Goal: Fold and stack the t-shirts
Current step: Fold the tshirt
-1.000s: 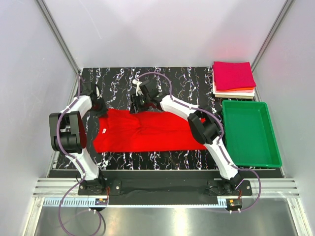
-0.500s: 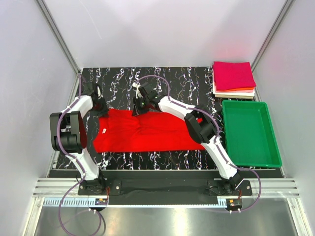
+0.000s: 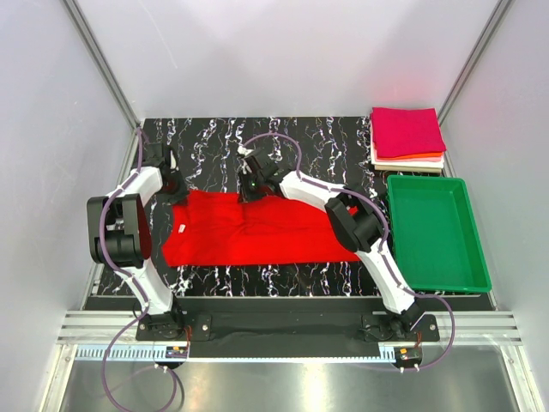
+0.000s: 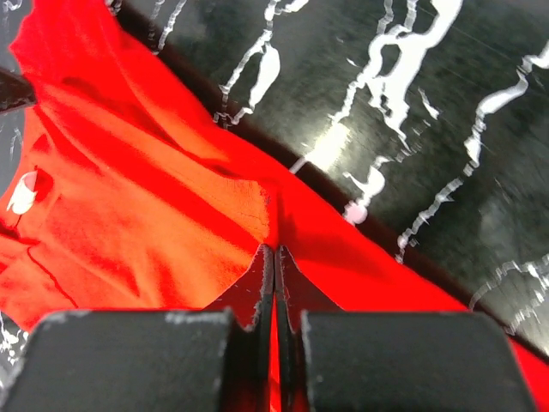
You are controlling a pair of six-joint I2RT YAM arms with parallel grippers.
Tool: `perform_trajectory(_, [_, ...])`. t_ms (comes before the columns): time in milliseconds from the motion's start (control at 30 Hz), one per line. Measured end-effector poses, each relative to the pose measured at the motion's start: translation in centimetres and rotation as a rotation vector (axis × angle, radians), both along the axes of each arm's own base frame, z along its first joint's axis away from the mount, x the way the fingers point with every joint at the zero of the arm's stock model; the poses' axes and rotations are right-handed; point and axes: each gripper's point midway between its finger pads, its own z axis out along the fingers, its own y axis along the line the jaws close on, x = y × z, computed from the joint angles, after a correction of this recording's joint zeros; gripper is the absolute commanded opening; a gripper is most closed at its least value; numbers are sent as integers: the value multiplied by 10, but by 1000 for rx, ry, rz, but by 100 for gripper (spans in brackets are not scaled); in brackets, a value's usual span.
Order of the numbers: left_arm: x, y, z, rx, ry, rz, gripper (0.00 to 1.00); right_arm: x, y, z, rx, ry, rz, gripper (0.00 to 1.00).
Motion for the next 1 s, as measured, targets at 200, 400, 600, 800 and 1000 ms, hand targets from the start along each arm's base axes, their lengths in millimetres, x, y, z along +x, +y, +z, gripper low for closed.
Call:
perform_trajectory(200, [0,-5,0,-9,0,-13,0,-5,-5,-1,10,12,-44,0])
perform_trajectory(400, [0,-8,-7,-13,20,-27,4,-5,-8,-8,8,29,-79,0])
perform_trajectory(600, [12,-2,4,19,-6,-19,33,-3,-13,-7,-5,28,-114,28])
perform_trajectory(800, [26,2,19,63,-47,-2,32,-14,-24,23,-3,39,-133,19])
perform_trajectory(1000, [49,-8,10,59,-47,-19,30,-32,-15,56,87,72,-80,8])
